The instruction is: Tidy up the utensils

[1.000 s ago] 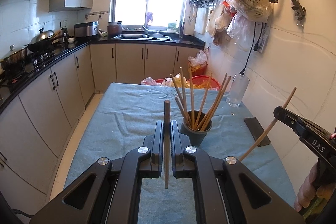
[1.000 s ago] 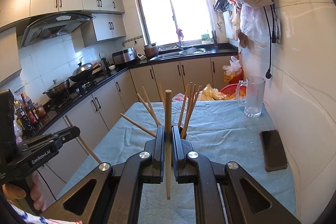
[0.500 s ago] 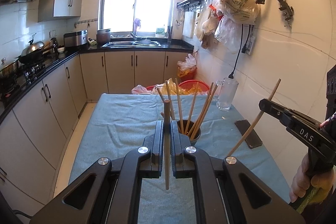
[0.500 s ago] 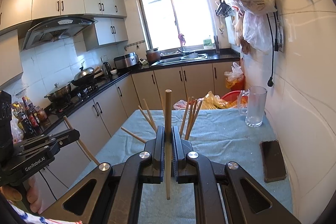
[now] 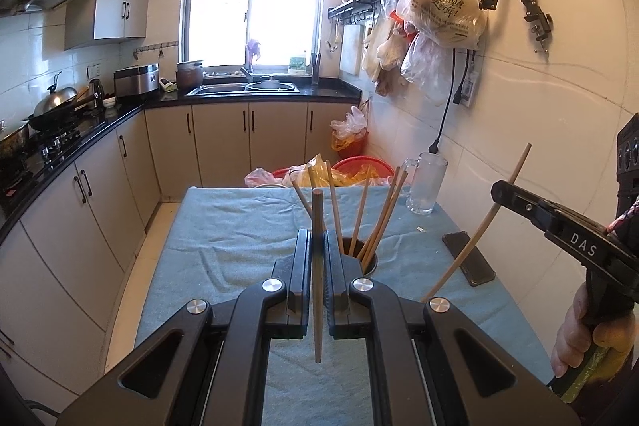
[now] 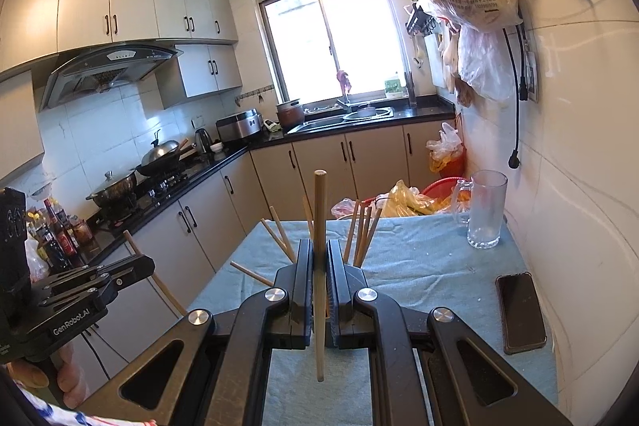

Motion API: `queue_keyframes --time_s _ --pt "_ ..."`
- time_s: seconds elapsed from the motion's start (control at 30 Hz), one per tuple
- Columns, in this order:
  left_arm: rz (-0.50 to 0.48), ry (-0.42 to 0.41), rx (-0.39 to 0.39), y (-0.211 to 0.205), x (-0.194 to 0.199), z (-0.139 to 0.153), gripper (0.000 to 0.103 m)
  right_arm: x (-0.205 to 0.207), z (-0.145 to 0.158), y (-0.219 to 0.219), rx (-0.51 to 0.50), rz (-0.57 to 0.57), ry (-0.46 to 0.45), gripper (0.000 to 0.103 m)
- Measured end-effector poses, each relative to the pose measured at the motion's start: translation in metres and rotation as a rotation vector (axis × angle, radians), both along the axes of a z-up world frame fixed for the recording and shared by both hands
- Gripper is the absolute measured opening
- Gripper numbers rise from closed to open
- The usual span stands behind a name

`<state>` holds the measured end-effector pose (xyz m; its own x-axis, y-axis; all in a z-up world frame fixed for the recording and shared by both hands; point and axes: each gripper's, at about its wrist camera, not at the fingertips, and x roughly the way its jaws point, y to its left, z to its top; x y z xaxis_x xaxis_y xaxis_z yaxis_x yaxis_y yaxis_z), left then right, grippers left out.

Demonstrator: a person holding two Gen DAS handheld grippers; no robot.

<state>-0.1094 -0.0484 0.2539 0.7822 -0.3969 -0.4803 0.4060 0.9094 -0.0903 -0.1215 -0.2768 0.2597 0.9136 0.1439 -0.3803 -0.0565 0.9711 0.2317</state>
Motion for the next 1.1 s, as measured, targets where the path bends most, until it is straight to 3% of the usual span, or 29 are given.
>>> queue_keyframes --time_s 0.43,1.1 --pt "0.003 -0.053 -0.07 0.013 0.008 0.034 0.006 0.005 0.021 0.007 -0.008 0.011 -0.046 0.007" --pt "-0.035 -0.102 -0.093 -0.031 0.038 0.051 0.006 0.033 0.037 0.014 -0.033 -0.003 -0.099 0.007"
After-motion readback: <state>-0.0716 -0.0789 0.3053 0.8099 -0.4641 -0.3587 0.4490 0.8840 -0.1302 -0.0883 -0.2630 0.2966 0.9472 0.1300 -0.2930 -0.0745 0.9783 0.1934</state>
